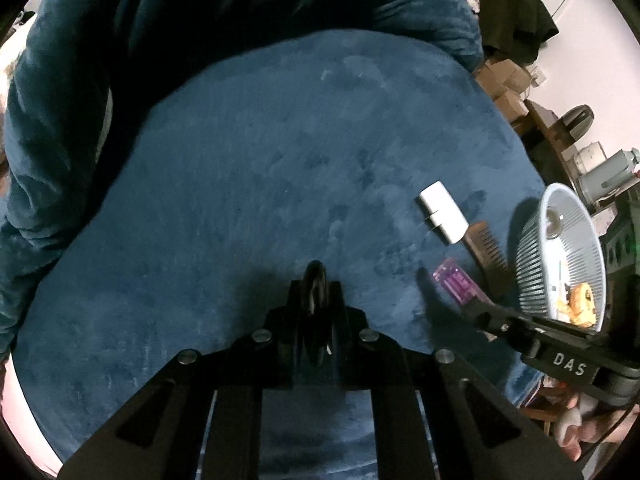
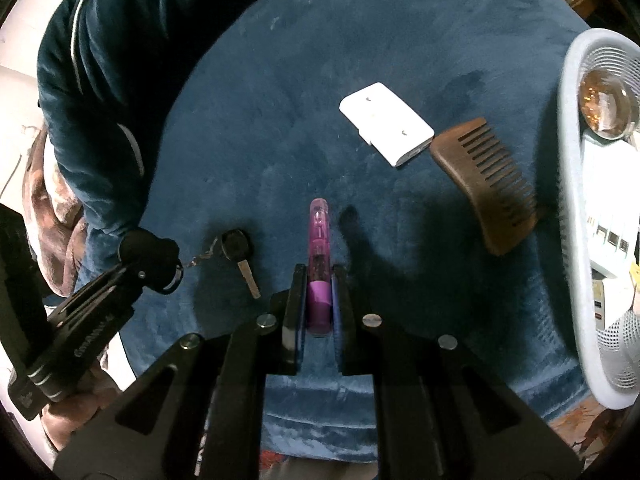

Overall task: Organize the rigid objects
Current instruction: 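Lift the key fob in the left tool while the right tool lifts the purple lighter, then carry the key fob in the left tool while the right tool carries the lighter to the basket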

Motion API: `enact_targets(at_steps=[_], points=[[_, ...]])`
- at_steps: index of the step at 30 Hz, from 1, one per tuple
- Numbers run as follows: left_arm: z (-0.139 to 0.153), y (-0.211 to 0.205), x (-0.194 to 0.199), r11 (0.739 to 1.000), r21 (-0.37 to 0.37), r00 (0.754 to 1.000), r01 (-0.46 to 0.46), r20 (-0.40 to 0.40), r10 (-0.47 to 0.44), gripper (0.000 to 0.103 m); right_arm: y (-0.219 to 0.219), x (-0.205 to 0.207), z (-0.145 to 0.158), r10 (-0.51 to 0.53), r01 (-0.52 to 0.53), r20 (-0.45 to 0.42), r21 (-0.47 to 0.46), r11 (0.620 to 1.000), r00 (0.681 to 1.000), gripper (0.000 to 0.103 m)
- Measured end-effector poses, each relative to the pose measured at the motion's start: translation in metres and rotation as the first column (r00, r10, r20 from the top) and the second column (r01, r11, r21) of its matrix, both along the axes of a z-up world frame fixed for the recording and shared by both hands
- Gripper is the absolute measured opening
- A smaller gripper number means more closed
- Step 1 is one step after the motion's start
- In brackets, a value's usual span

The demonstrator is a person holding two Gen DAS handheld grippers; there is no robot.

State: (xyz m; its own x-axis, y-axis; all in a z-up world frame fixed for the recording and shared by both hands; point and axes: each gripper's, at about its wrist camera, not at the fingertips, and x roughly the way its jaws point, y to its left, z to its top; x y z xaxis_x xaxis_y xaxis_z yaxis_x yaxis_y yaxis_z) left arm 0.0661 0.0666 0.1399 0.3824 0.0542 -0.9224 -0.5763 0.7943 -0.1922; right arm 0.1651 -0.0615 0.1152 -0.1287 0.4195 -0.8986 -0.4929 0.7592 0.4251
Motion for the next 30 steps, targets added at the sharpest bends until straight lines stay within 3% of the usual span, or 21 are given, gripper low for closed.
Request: enact_targets(at_steps=[10,21,30], points=[[0.065,-0.023,0.02,0.997,0.053,0.994,0.05,0.097,-0.055,0.01,-0.029,0.007,0.036,-0.08,0.078,0.012,0.12,0.99,0.997,0.011],[0.126,-0.061,0.047,0.988,0.101,0.973,0.119,0.185,-0.136,0.01,-0.067,0.003,0.064,-0.173,0.161,0.053,0.185,0.97,0.983,0.011],[0.154,-0.114,0.083,0.969,0.107,0.943,0.224,0.229,-0.243,0.01,-0.117,0.015,0.075,-0.267,0.248,0.082,0.187,0.95,0.96,0.011]])
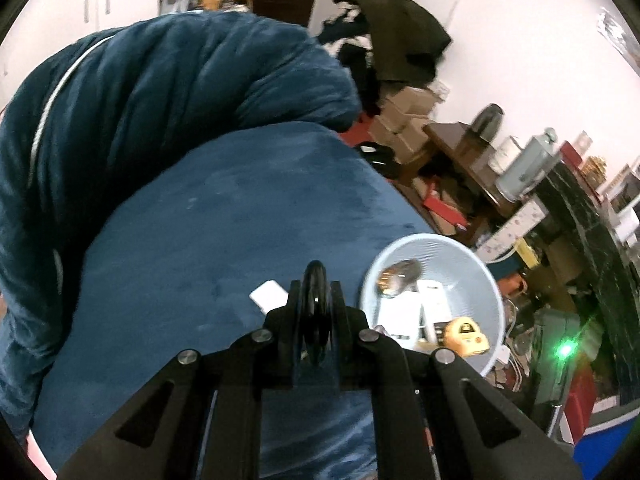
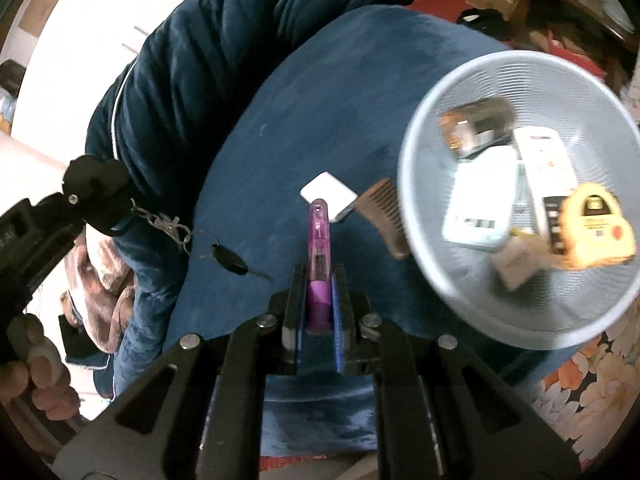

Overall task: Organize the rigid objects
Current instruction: 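Carry the key fob in the left tool while the right tool carries the lighter to the basket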

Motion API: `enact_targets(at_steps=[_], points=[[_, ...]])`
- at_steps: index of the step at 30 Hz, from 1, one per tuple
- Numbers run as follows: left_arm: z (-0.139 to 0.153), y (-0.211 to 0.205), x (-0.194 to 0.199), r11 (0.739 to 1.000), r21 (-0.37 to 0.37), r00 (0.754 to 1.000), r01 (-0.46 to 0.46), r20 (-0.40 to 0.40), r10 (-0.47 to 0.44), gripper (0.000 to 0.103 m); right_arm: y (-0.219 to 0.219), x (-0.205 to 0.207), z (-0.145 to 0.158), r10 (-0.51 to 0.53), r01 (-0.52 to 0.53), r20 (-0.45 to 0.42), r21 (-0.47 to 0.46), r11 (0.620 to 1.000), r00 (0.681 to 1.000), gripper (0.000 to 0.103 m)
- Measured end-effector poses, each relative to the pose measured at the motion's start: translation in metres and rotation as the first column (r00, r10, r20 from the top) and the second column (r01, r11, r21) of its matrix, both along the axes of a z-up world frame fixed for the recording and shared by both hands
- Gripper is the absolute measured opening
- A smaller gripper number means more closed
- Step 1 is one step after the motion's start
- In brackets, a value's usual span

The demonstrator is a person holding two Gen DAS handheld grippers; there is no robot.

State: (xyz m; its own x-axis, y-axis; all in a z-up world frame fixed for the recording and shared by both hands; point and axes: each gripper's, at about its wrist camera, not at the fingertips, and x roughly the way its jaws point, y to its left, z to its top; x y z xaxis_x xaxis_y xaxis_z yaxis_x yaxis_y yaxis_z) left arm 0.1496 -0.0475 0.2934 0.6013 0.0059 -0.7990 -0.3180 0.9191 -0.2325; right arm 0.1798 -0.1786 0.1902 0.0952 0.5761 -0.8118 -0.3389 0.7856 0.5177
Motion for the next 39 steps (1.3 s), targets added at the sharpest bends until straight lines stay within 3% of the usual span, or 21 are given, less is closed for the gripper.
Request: enact_targets(at_steps=[8,17,23,27,39], points=[[0.003,-0.057,0.033,0.994,-0.026,0.994,0.108,0.017,-0.108,0.01,-0.053,0.021,0.008,-0.115,0.116,0.019,-0.011,0.993,0.993,0.011],[-0.029,-0.109,0.063,0.978,-0.062,0.979,0.201,-0.02,-0.202,0.01,-0.09,0.038,0.007,-0.22,0.221,0.05,-0.03,0.975,0.974,0.011],[-0.052,-0.119,0.077,0.974,-0.065,0.974,0.217,-0.054,-0.221,0.01,-0.103,0.054,0.003,-0.279,0.281,0.061,-0.035,0.959,0.958,0.011],[-0.051,-0.12,0.085,0.974,-0.045,0.974,0.221,-0.048,-0.223,0.01,-0.105,0.062,0.002,-0.301,0.305,0.082,-0.043,0.951,0.95,0.011],[-0.072,-0.12,0.1,0.973,-0.016,0.968,0.229,-0.1,-0.23,0.01,-0.101,0.072,-0.014,-0.279,0.284,0.072,-0.082,0.955,0.958,0.011]])
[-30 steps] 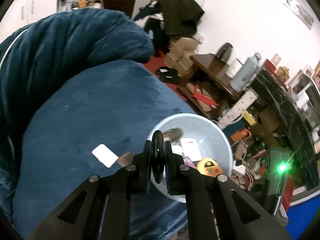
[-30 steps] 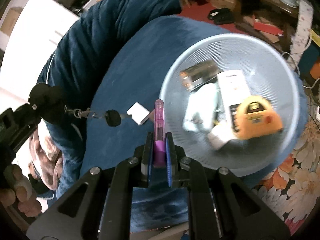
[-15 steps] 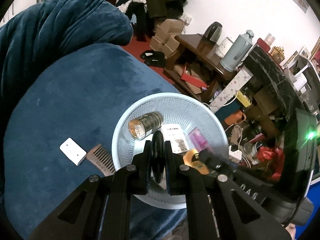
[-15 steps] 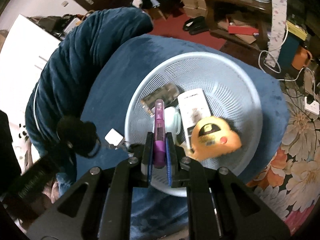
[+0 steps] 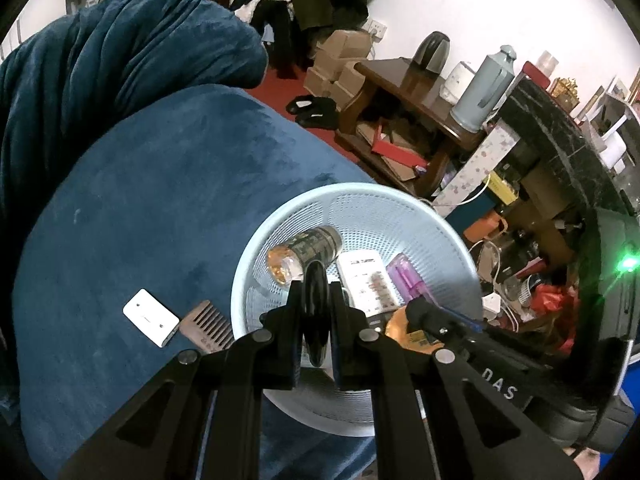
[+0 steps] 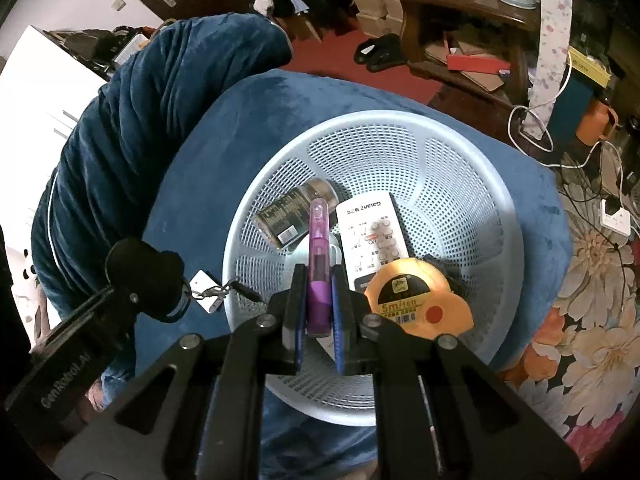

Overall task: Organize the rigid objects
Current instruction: 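Carry the key fob in the left tool while the right tool carries the lighter to the basket, then open the left tool to drop the key fob while the right tool drops the lighter into the basket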

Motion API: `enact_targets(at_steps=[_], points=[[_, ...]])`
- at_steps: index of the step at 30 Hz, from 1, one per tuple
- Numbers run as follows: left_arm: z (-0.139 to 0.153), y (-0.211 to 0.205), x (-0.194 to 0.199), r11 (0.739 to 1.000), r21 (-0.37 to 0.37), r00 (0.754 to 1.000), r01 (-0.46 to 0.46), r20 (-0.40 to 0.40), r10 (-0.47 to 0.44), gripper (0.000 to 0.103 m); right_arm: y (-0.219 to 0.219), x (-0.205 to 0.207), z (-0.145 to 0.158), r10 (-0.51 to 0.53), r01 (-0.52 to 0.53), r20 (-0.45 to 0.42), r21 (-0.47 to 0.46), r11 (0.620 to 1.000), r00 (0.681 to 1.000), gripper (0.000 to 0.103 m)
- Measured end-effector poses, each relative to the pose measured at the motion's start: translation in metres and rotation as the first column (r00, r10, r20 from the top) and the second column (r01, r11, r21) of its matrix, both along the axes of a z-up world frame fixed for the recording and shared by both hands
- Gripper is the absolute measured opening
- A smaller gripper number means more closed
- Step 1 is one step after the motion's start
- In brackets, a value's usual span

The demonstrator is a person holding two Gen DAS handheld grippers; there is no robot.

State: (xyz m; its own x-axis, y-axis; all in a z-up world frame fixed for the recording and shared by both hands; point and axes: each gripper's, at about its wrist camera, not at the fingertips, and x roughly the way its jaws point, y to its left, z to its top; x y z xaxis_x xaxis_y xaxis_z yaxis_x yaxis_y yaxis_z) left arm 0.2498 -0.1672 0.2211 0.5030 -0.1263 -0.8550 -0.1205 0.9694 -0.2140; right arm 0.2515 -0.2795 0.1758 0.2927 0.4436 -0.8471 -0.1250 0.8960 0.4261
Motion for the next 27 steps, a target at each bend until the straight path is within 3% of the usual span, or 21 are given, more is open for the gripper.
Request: enact_targets(at_steps=[11,27], points=[[-0.033,0.0,0.004,0.999,0.035,0.996,0.022,-0.087,-0.019,0.01,0.006,0.003,-0.014,0.013,-0.014,-0.034,-0.018,1.0,0.999,0.011],[-0.041,0.004,0.004,0.999,0.04,0.994,0.026,-0.11,-0.021,0.01,0.013,0.004,-0.02,0.014,-0.015,-0.05,-0.025,1.0,0.999,0.011]])
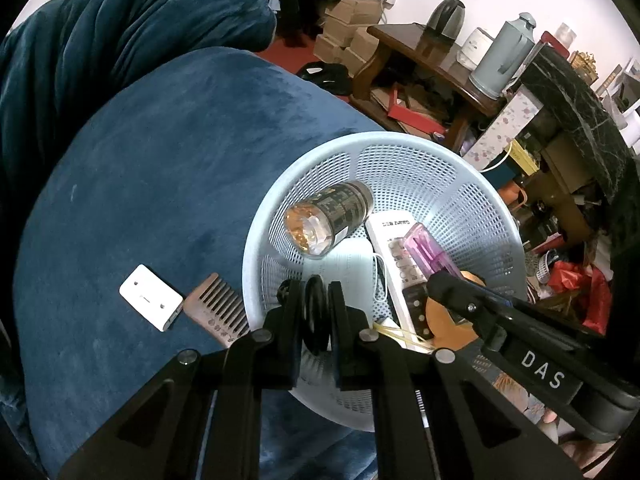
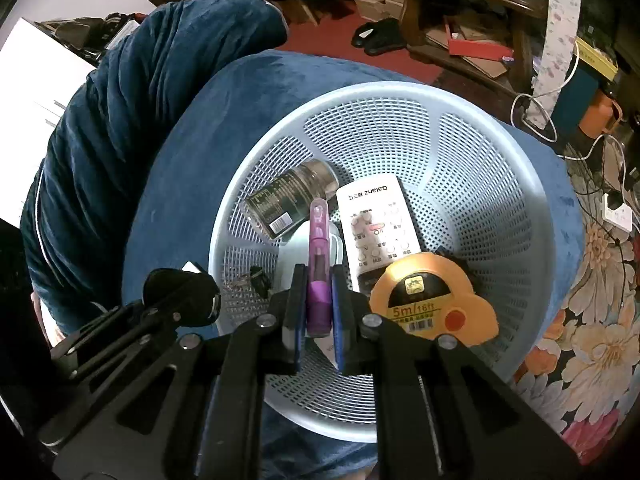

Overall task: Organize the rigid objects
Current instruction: 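Open the left tool to drop the key fob while the right tool drops the lighter into the basket, then withdraw both tools from the basket toward the white charger and wooden comb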

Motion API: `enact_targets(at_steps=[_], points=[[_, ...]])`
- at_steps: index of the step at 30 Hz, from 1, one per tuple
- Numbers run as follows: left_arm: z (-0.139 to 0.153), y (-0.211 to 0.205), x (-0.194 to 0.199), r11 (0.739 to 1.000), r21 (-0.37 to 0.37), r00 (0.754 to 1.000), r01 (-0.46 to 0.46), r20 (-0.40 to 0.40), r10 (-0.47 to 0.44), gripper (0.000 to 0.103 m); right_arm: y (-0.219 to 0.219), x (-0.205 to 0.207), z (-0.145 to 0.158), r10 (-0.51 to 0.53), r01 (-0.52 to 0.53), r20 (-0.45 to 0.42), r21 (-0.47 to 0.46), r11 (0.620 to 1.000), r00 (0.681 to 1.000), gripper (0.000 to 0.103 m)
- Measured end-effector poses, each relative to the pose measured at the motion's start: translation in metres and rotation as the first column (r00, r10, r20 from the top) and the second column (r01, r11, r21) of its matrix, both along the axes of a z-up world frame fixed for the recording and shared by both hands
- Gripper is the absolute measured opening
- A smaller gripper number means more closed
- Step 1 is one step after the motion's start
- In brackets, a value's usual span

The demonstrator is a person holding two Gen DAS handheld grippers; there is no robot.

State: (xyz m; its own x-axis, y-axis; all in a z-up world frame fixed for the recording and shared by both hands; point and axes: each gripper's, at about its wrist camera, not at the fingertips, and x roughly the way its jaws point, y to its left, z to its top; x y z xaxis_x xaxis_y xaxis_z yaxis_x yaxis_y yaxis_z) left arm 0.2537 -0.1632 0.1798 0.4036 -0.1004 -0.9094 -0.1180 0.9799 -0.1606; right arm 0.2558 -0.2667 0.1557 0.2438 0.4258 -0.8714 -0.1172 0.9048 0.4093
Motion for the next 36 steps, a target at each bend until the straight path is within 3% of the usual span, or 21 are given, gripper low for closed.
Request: enact_targets(at_steps=[5,7,9,11,15,16,17,18,19,21,22,28,36], points=[[-0.003,0.0,0.001,1.0,0.0,1.0,0.002,-0.009,-0.002,0.01,0.0,0.001,-0.004,0.001,-0.001,-0.017,-0.01,1.0,1.0,0.012],[-0.003,0.0,0.001,1.0,0.003,1.0,0.002,-0.01,-0.002,0.015,-0.001,0.002,-0.005,-0.003,0.003,-0.023,-0.012,1.0,1.0,0.012],[-0.003,-0.001,0.001,1.0,0.002,1.0,-0.002,-0.005,0.002,0.053,-0.003,0.002,-0.005,-0.016,0.016,-0.03,-0.015,1.0,0.999,0.012],[-0.002,0.0,0.0,1.0,-0.009,1.0,-0.008,-0.001,0.008,0.074,-0.005,0.003,-0.005,-0.025,0.025,-0.031,-0.017,1.0,0.999,0.012],[-0.005,0.005,0.002,0.999,0.011,0.999,-0.042,-0.013,0.042,0.098,-0.011,0.005,-0.003,-0.053,0.053,-0.023,-0.031,0.998,0.998,0.017],[-0.006,0.007,0.001,0.999,0.017,0.999,-0.051,-0.014,0.051,0.1,-0.014,0.005,-0.002,-0.066,0.065,-0.019,-0.033,0.997,0.998,0.02],[-0.006,0.009,0.001,0.998,0.024,0.998,-0.061,-0.014,0.061,0.101,-0.015,0.005,-0.002,-0.076,0.075,-0.014,-0.038,0.996,0.997,0.03],[-0.006,0.012,0.001,0.997,0.028,0.997,-0.073,-0.014,0.074,0.102,-0.018,0.005,-0.001,-0.091,0.091,-0.008,-0.042,0.995,0.996,0.048],[-0.005,0.014,0.0,0.996,0.03,0.997,-0.081,-0.013,0.082,0.102,-0.021,0.005,0.0,-0.11,0.11,0.0,-0.044,0.993,0.994,0.057],[-0.005,0.017,-0.001,0.995,0.041,0.996,-0.092,-0.011,0.092,0.102,-0.028,0.005,0.003,-0.136,0.137,0.01,-0.019,0.99,0.991,0.091],[-0.005,0.019,-0.001,0.995,0.043,0.996,-0.091,-0.011,0.092,0.102,-0.029,0.006,0.003,-0.142,0.143,0.013,-0.014,0.99,0.99,0.095],[-0.005,0.018,-0.003,0.995,0.056,0.997,-0.081,-0.014,0.082,0.102,-0.025,0.006,0.006,-0.136,0.138,0.031,-0.055,0.989,0.99,0.103],[-0.006,0.019,0.0,0.994,0.069,0.996,-0.085,-0.019,0.087,0.102,-0.028,0.002,0.007,-0.135,0.139,0.045,-0.094,0.986,0.99,0.103]])
